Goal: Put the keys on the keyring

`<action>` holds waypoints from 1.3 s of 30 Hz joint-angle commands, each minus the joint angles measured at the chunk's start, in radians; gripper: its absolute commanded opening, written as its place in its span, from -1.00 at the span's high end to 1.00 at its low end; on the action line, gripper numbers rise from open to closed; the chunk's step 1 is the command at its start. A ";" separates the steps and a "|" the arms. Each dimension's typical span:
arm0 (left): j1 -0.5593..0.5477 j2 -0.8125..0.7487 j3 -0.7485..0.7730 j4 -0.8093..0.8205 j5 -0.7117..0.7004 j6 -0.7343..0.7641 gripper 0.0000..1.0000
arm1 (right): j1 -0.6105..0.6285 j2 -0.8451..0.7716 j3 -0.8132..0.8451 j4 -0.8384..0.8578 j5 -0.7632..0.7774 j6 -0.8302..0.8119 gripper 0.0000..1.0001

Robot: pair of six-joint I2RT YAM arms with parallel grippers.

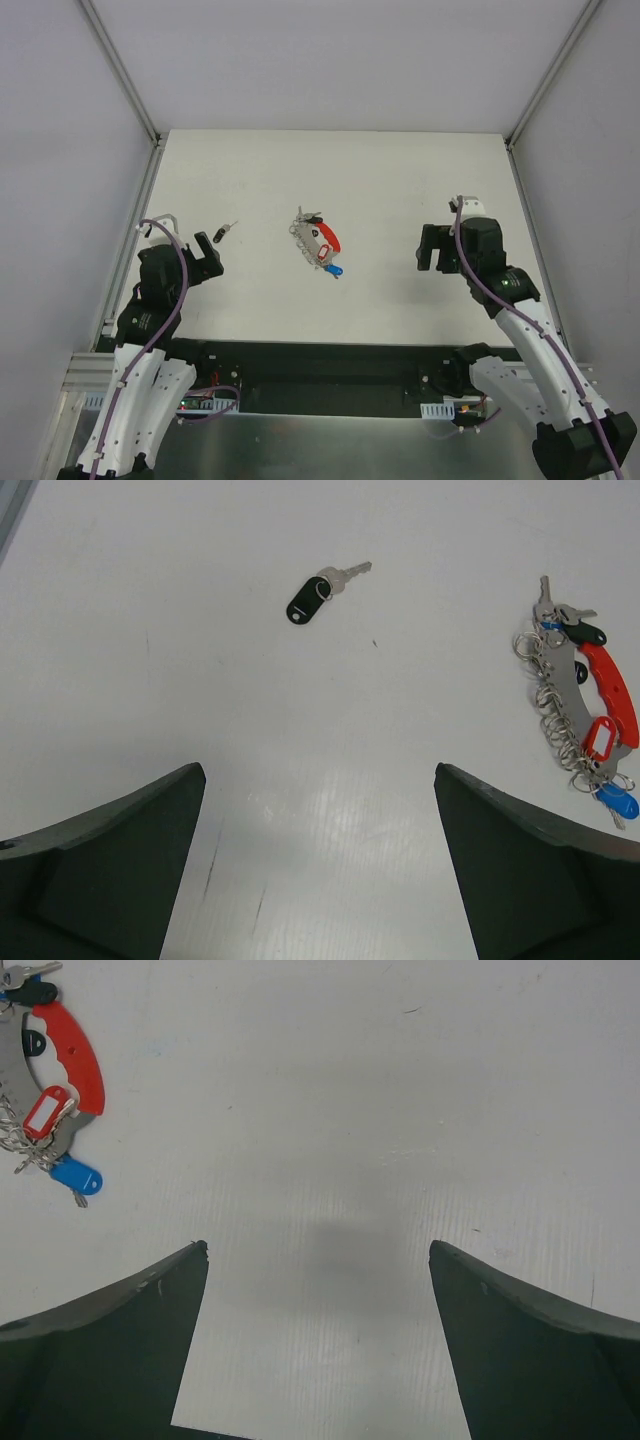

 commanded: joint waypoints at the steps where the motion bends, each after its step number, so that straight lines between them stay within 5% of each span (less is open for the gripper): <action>1: -0.009 0.014 -0.007 0.031 -0.023 0.010 -0.98 | 0.043 0.033 0.055 0.042 0.023 -0.014 -0.92; 12: -0.009 0.036 -0.010 0.040 -0.012 0.018 -0.98 | 0.294 0.364 0.225 0.054 -0.069 -0.098 -0.92; 21: -0.009 0.037 -0.012 0.042 -0.013 0.021 -0.98 | 0.529 0.830 0.573 0.040 -0.012 -0.150 -0.92; 31: -0.020 0.042 -0.015 0.044 -0.012 0.021 -0.98 | 0.582 1.161 0.838 0.003 -0.046 -0.130 -0.92; 39: -0.030 0.042 -0.016 0.047 -0.010 0.023 -0.97 | 0.583 1.274 0.889 -0.001 0.064 -0.094 -0.92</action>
